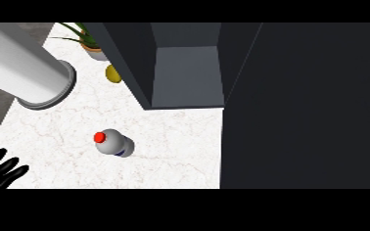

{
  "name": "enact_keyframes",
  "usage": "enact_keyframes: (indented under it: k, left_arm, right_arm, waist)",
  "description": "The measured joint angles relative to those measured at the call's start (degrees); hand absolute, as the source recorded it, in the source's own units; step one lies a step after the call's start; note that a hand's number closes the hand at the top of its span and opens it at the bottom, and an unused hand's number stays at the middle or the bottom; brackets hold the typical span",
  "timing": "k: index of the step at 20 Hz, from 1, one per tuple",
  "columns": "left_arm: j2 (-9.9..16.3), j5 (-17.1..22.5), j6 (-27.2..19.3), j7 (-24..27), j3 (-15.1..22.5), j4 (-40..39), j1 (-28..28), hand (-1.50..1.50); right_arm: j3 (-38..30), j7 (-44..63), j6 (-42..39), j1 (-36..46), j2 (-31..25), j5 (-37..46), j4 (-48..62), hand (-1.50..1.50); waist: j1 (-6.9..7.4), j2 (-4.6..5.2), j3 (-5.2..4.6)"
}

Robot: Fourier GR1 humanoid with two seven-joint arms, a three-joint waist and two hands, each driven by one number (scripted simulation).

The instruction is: Pick up the bottled water, place it into the cabinet and close the cabinet

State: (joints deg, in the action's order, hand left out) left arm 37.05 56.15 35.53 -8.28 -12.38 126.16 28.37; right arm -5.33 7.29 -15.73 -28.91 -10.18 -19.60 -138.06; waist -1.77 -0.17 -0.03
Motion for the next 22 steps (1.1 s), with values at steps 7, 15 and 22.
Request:
enact_keyframes:
  k: [7, 15, 22]
  left_arm:
    - [-4.40, -10.16, -0.26, 0.10, 4.47, -7.90, -8.16, -1.50]
    - [-11.22, -24.57, 2.27, 5.01, 8.94, -20.33, -17.96, -1.50]
    - [-16.35, -35.79, 1.80, 11.39, 10.79, -32.49, -24.52, -1.50]
  right_arm:
    - [-0.95, -2.72, -3.02, -2.84, 0.32, -1.17, 0.40, -1.50]
    - [-2.38, -4.56, -5.11, -4.98, 0.16, -2.47, 0.75, -1.50]
    - [-3.46, -5.85, -6.54, -6.53, -0.30, -3.75, 0.90, -1.50]
  waist:
    - [-0.50, 0.03, -0.04]
    - [-0.30, 0.11, -0.08]
    - [-0.38, 0.14, -0.11]
